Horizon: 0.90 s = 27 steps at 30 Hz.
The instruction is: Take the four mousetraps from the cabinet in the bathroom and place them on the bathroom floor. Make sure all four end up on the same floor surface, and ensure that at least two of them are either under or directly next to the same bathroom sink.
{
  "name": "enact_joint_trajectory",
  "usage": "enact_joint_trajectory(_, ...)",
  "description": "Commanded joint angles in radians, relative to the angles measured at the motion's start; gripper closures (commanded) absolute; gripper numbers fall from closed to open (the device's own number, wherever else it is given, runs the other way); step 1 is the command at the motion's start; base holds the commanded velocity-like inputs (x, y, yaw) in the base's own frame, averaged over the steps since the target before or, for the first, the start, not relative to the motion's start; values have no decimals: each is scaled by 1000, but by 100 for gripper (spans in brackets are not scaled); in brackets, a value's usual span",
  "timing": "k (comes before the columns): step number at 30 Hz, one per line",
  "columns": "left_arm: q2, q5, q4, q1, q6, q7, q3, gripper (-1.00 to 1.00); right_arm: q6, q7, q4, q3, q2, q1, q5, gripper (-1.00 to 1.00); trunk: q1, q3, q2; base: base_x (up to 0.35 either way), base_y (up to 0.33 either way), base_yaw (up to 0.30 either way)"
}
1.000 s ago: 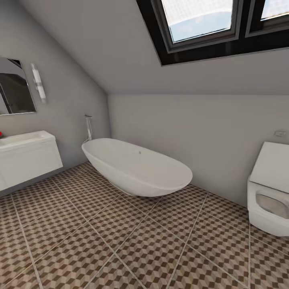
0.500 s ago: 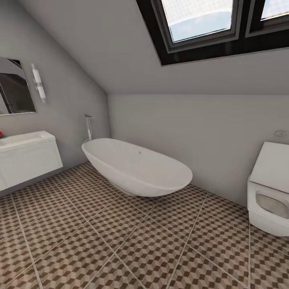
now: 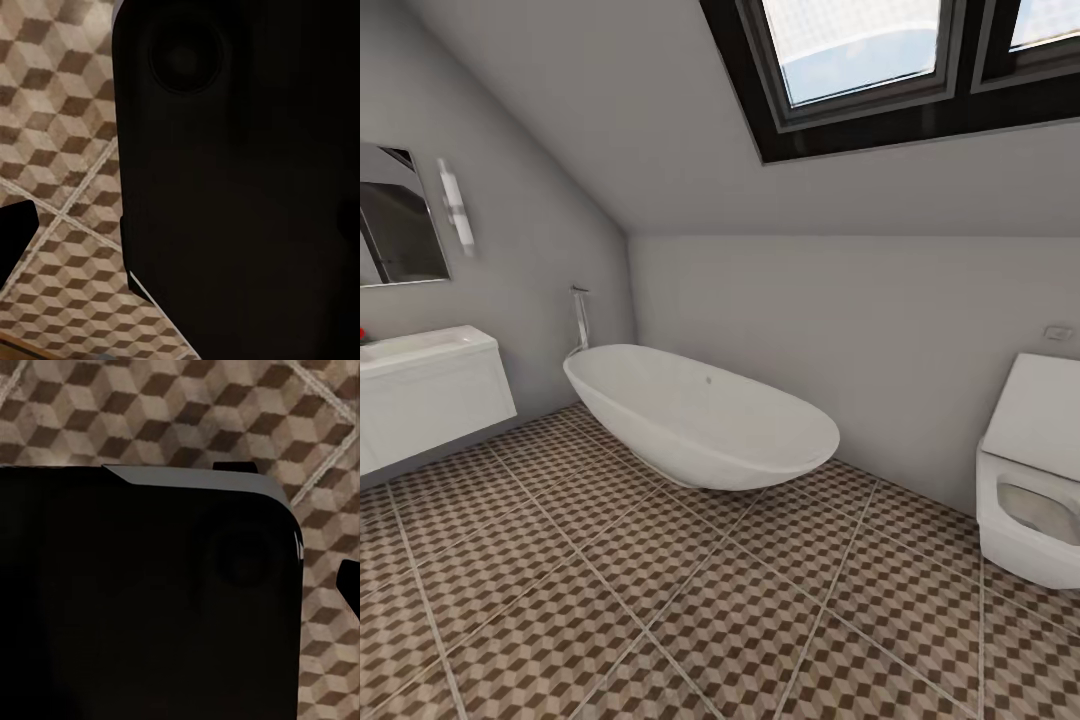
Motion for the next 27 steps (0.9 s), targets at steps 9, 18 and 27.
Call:
enact_joint_trajectory(9, -8, 5, 1, 0, 0, -3, 1, -100, -41, 1, 2, 0, 1, 0, -1, -100, 0, -1, 0, 0, 0, 0)
enact_joint_trajectory(18, -13, 4, -42, 0, -1, -2, 4, -100, -41, 4, 0, 1, 4, 0, -1, -100, 0, -1, 0, 0, 0, 0)
enact_joint_trajectory(27, 21, 3, -228, 0, -3, 1, 6, -100, -68, 7, -101, 3, 3, 0, 3, -100, 0, -1, 0, 0, 0, 0)
